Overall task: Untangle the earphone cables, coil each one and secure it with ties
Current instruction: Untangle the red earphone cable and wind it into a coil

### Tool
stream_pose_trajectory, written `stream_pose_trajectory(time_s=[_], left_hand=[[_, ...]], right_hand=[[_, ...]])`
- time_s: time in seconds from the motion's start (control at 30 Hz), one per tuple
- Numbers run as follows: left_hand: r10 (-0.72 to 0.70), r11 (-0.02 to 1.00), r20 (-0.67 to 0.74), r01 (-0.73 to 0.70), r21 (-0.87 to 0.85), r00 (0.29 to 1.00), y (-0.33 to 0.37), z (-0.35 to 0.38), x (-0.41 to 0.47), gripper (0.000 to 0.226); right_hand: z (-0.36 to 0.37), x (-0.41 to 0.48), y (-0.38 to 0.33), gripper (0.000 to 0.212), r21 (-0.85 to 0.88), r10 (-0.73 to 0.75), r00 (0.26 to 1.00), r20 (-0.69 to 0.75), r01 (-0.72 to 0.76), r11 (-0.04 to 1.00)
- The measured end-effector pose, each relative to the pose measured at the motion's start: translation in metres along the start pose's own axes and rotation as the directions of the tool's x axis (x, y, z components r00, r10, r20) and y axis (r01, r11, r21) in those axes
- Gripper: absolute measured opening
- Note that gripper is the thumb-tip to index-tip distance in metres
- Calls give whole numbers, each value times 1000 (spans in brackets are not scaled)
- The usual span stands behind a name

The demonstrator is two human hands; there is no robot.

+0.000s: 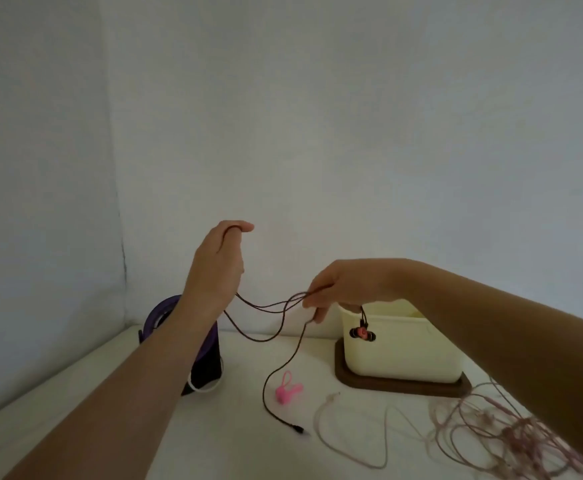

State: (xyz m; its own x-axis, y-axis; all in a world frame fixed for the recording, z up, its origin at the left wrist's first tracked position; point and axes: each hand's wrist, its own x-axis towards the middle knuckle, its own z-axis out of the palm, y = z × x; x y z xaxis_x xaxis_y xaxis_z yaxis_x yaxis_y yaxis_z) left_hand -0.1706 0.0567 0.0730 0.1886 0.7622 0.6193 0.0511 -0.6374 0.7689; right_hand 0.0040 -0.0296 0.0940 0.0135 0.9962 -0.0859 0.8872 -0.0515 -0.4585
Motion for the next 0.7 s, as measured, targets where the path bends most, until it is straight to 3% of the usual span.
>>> stream_pose_trajectory(time_s=[0.13, 0.3, 0.5, 0.6, 0.7], left_hand=[[-48, 998, 124, 43, 40, 991, -12, 4, 2, 31], [-169, 985, 225, 160, 60, 960, -25, 10, 2, 35], [-306, 932, 316, 351, -94, 898, -33, 15, 10, 28], [-295, 953, 303, 300, 30, 906, -36, 18, 13, 28], [-370, 927, 393, 305, 219, 842, -41, 22, 9, 31]], right_hand=[[5, 2, 9, 29, -75, 66, 997, 40, -63, 995], [-8, -6, 17, 20, 212, 18, 997, -72, -2, 977], [-21, -21, 19, 18, 384, -31, 990, -140, 83, 920], [-24, -25, 18, 20, 577, -14, 986, -166, 108, 810], [-23, -28, 14, 22, 687, -45, 991, -130, 123, 716]])
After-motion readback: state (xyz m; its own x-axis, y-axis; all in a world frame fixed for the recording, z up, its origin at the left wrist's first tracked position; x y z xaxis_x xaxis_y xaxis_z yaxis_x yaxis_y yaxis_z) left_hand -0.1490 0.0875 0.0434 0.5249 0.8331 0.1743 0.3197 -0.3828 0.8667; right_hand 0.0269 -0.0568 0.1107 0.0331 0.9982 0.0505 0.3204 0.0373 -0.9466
